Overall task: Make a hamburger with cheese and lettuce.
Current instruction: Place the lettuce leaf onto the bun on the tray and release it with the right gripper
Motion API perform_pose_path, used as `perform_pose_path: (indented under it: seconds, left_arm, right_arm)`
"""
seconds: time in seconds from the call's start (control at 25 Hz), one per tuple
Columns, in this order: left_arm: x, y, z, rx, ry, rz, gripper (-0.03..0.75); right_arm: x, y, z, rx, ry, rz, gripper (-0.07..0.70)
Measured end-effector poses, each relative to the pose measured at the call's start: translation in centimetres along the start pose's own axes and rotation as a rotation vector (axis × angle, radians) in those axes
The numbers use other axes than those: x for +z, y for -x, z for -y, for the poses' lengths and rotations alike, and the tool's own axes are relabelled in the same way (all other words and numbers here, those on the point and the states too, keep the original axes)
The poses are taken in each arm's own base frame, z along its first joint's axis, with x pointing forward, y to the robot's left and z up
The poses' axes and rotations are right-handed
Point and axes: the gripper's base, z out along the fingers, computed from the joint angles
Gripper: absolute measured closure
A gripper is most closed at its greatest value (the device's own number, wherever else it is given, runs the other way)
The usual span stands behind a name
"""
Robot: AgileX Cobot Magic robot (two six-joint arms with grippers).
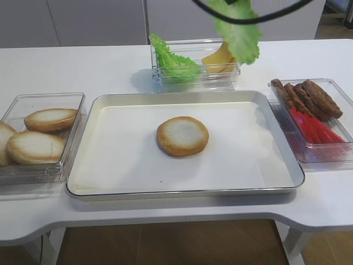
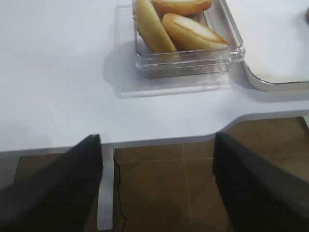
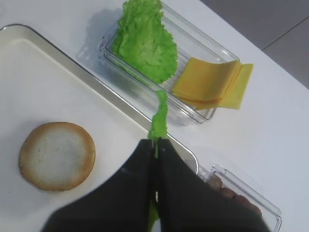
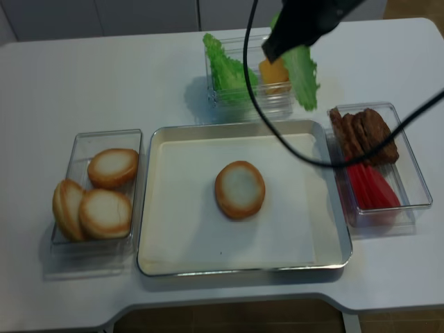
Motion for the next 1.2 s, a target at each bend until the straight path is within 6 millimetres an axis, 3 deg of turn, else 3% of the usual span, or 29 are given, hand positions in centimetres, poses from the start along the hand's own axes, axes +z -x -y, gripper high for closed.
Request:
perform_pose_path:
  seconds: [0.36,0.76,1.0,1.2]
  left_arm:
    - [0.0,0.0,0.0,0.000,0.000,0.000,0.183]
    - [0.0,0.0,0.0,0.000,0.000,0.000,0.183]
    - [0.0,0.0,0.0,0.000,0.000,0.000,0.183]
    - [0.0,0.0,0.0,0.000,0.000,0.000,0.183]
  right_arm:
    - [2.8,-1.7,-4.6,-0.111,-0.104,-0.106,0.626]
    - [8.7,-2.2,-9.7,-0.206,-0.242,-0.187,0.626]
    - [12.2,-3.2,-10.8,-0.212,-0.277,-0.272,0.626]
    - [13.2,-3.5,-11.0,-0.207,-0.301,-0.283,0.626]
